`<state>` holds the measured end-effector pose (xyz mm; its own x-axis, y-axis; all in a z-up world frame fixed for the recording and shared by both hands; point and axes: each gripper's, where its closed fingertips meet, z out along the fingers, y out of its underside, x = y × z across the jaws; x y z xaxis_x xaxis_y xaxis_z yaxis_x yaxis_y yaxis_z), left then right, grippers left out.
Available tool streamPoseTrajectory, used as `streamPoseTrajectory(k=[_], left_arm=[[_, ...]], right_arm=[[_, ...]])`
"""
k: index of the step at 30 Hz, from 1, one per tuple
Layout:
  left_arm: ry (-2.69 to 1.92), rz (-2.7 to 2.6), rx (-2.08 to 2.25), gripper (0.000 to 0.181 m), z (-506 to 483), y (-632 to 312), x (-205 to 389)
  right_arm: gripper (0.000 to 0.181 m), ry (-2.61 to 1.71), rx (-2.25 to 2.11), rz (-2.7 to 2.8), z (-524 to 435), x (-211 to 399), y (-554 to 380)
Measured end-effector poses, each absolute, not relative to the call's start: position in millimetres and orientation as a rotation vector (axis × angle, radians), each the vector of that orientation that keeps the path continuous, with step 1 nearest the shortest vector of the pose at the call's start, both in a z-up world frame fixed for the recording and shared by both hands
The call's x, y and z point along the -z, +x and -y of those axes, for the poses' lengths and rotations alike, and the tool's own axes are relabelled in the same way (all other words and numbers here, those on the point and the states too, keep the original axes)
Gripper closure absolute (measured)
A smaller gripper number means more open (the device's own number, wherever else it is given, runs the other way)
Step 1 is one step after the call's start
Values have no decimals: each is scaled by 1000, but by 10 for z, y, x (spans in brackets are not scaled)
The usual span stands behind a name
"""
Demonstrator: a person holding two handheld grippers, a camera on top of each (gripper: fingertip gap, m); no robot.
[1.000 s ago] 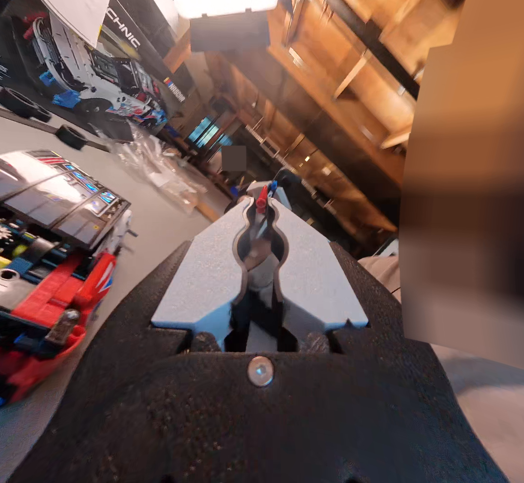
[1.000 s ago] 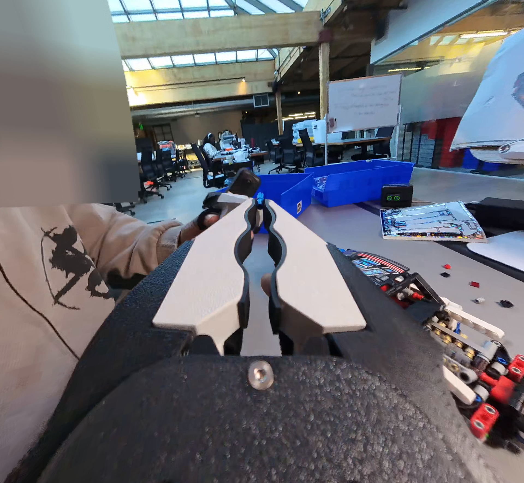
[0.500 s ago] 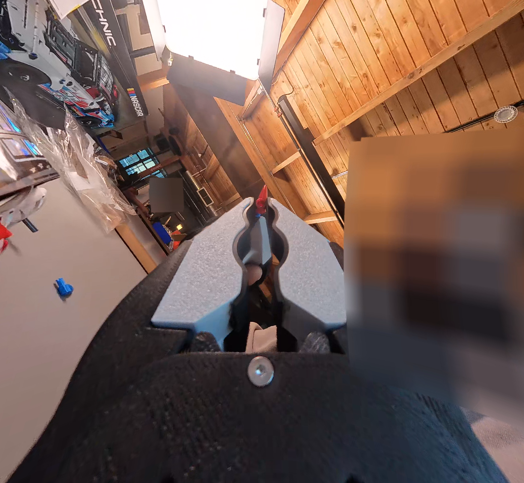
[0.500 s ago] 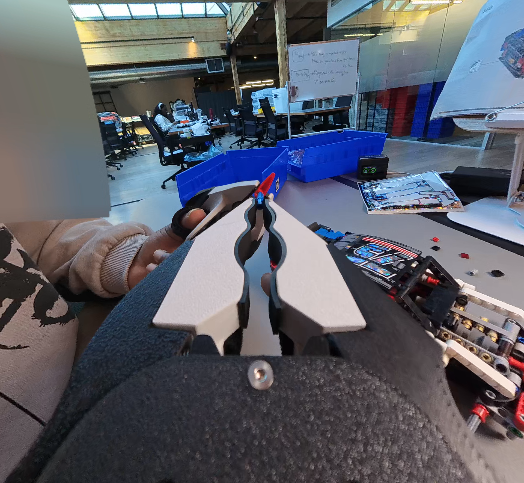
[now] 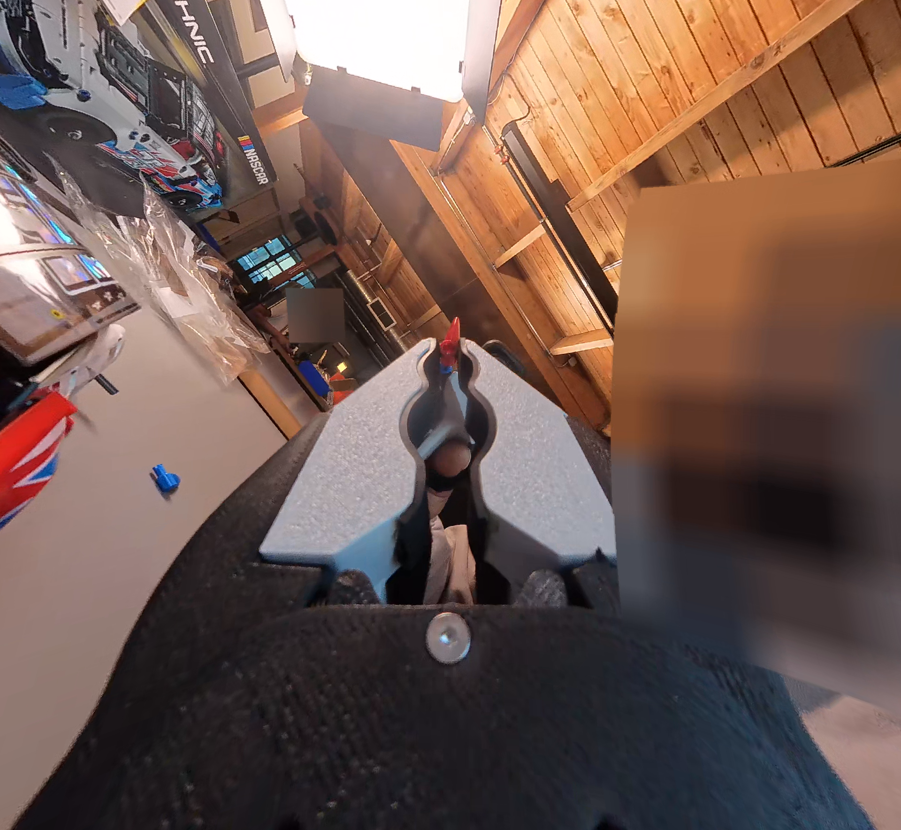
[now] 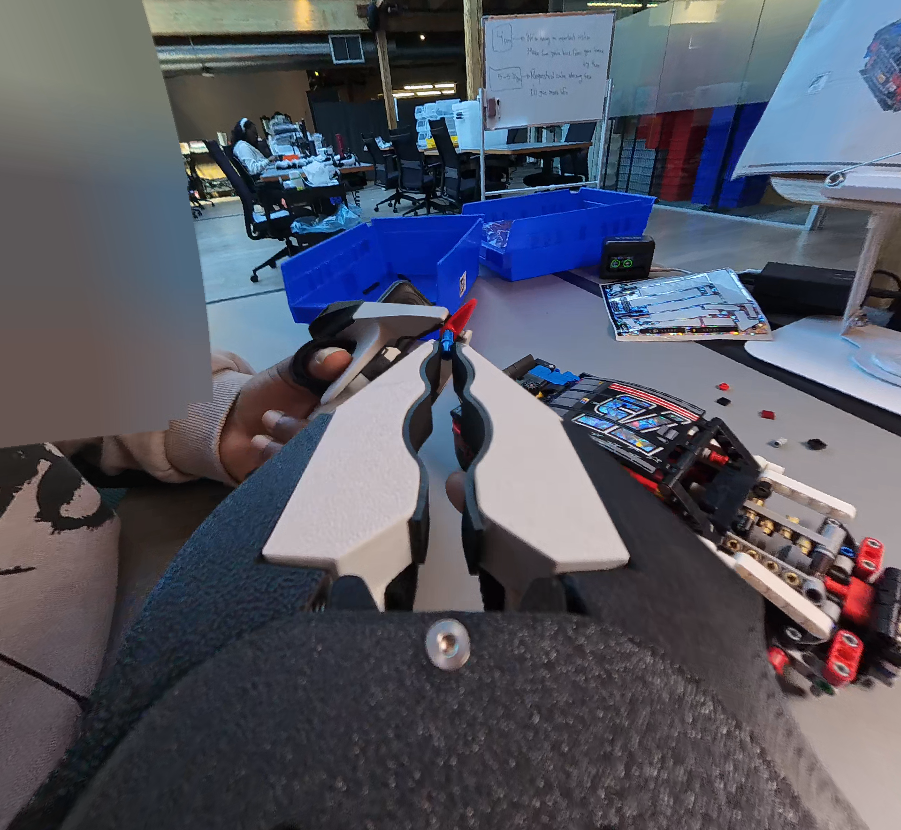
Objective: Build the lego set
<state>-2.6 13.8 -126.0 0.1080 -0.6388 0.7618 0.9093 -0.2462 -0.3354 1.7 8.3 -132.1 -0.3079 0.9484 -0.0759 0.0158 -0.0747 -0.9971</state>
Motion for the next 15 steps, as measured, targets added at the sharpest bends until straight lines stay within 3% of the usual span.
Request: streamPoseTrajectory(k=[1, 15], left_arm=[[-1054, 340, 1500, 177, -138, -17, 1264], [-1117, 387, 1524, 177, -166, 20, 1344]], right_arm=[[180, -1092, -1464, 1417, -83, 1325, 23], [179, -882, -1112, 1507, -104, 1393, 36]])
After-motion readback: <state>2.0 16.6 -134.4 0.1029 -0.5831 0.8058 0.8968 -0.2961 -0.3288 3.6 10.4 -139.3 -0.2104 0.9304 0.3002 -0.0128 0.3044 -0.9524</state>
